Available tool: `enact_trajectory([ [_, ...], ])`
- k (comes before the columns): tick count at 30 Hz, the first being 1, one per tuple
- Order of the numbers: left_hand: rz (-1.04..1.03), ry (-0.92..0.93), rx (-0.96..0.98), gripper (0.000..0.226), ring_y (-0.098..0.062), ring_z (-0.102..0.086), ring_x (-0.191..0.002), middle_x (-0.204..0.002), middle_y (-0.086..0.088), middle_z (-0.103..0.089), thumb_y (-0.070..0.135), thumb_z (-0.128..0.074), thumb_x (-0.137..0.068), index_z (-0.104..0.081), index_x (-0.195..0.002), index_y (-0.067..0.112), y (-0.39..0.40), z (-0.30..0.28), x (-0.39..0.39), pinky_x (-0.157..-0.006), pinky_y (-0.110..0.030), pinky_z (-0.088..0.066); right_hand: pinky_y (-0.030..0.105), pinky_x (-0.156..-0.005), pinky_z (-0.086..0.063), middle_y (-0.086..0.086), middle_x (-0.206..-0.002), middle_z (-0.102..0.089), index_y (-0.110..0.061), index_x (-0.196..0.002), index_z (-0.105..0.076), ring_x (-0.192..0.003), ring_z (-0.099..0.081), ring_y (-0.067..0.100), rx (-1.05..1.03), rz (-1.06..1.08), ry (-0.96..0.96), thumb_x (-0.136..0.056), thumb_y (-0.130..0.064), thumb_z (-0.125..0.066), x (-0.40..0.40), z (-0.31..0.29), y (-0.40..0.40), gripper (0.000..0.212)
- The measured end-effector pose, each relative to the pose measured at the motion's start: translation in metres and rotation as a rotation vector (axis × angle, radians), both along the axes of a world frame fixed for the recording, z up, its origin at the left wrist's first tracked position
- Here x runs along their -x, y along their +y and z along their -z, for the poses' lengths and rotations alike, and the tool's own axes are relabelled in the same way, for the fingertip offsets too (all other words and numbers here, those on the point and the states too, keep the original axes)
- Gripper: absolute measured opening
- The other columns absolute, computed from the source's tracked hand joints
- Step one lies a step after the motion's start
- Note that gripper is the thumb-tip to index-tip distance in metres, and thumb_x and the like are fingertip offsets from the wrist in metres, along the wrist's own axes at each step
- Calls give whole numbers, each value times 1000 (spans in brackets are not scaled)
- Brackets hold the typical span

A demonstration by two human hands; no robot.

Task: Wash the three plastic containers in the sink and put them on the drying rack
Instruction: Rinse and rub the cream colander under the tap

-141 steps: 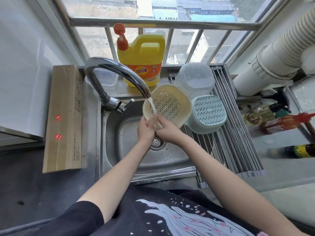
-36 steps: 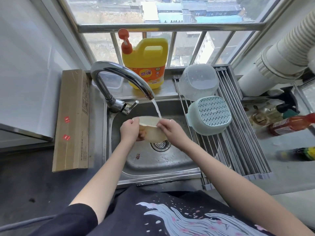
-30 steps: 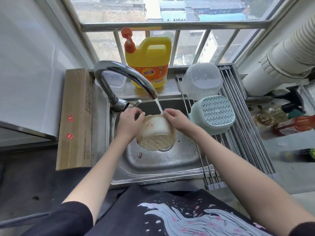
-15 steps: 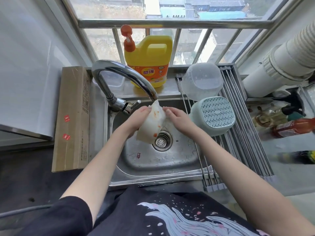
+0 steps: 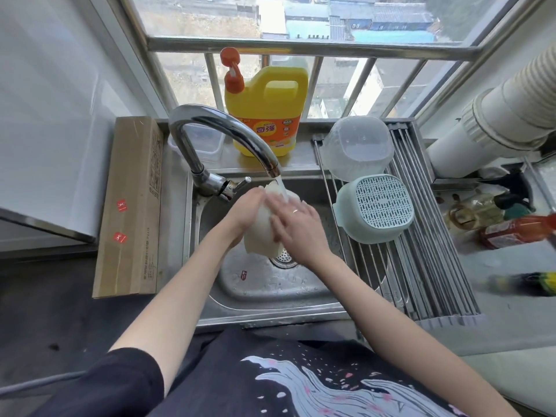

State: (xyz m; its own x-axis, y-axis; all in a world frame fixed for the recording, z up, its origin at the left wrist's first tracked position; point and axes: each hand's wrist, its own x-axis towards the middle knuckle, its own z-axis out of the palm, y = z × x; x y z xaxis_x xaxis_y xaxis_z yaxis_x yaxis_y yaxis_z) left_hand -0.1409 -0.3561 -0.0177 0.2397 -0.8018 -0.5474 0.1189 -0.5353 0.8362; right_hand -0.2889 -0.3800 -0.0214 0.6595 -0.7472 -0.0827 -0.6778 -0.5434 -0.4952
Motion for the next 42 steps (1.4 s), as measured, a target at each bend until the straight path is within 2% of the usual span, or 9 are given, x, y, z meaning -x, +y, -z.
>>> enact_trajectory([
  [3, 43, -60, -1, 28, -15, -53, -93, -101, 0, -60, 31, -37, -99, -61, -91, 20, 12, -1, 11, -89, -37, -43, 51, -117, -9, -4, -146, -45, -28, -150, -26, -140, -33, 13, -244, 258, 29, -102, -38, -19, 5, 3, -22, 50],
  [6, 46, -238, 28, 34, -12, -46, -85, -91, 3, -53, 25, -34, -101, -61, -101, 5, 15, 7, 18, -77, -30, -34, 58, -114, 4, -6, -150, -39, -21, -142, -40, -144, -20, 9, -228, 245, 149, -102, -37, -17, 3, 7, -15, 49],
  [9, 42, -240, -7, 21, -14, -48, -81, -80, 4, -53, 25, -43, -97, -54, -80, 17, 11, 11, 9, -75, -33, -38, 62, -112, 7, -4, -148, -41, -15, -136, -45, -145, -18, 12, -175, 244, 169, -100, -39, -15, 0, 8, 7, 53],
  [19, 82, -317, -36, 29, -18, -37, -62, -67, -10, -41, 28, -53, -91, -54, -69, 10, -8, 3, 5, -59, -31, -29, 51, -109, -29, 7, -145, -36, -23, -144, -30, -132, -37, 30, -278, 299, -56, -68, -79, -35, 0, -1, 15, 94],
  [24, 98, -354, 13, 26, -17, -39, -64, -68, -9, -44, 28, -50, -92, -57, -72, 12, -21, -6, 2, -61, -31, -31, 40, -111, -25, 10, -145, -37, -13, -144, -34, -135, -30, 25, -277, 199, -193, -87, -52, -47, 0, -2, 3, 70],
  [29, 132, -340, -9, 25, -16, -41, -65, -70, -8, -46, 28, -51, -92, -57, -74, 13, -17, -6, 1, -59, -28, -32, 41, -93, -41, 10, -110, -61, -12, -118, -58, -106, -53, 26, -292, 371, -351, -96, -29, -30, 8, 12, -18, 40],
  [35, 63, -342, -44, 42, -17, -37, -56, -53, -3, -39, 21, -53, -93, -44, -52, 16, -24, -2, 3, -58, -29, -30, 44, -111, -26, 15, -145, -38, -12, -147, -28, -136, -29, 32, -393, 233, -32, -92, -53, -43, -15, 8, -10, 70],
  [40, 50, -351, -8, 36, -16, -32, -56, -58, -6, -33, 22, -51, -91, -40, -57, 16, -20, -7, 4, -54, -28, -25, 35, -87, -41, 10, -111, -61, -11, -110, -58, -109, -54, 28, -417, 528, -308, -95, -23, -41, -7, 3, -28, 26],
  [42, 39, -349, 8, 38, -14, -31, -54, -57, -3, -33, 20, -51, -91, -39, -55, 17, -18, -6, 7, -53, -28, -25, 34, -85, -40, 10, -109, -64, -10, -107, -59, -106, -56, 28, -433, 546, -226, -96, -19, -38, -9, -1, -34, 25],
])
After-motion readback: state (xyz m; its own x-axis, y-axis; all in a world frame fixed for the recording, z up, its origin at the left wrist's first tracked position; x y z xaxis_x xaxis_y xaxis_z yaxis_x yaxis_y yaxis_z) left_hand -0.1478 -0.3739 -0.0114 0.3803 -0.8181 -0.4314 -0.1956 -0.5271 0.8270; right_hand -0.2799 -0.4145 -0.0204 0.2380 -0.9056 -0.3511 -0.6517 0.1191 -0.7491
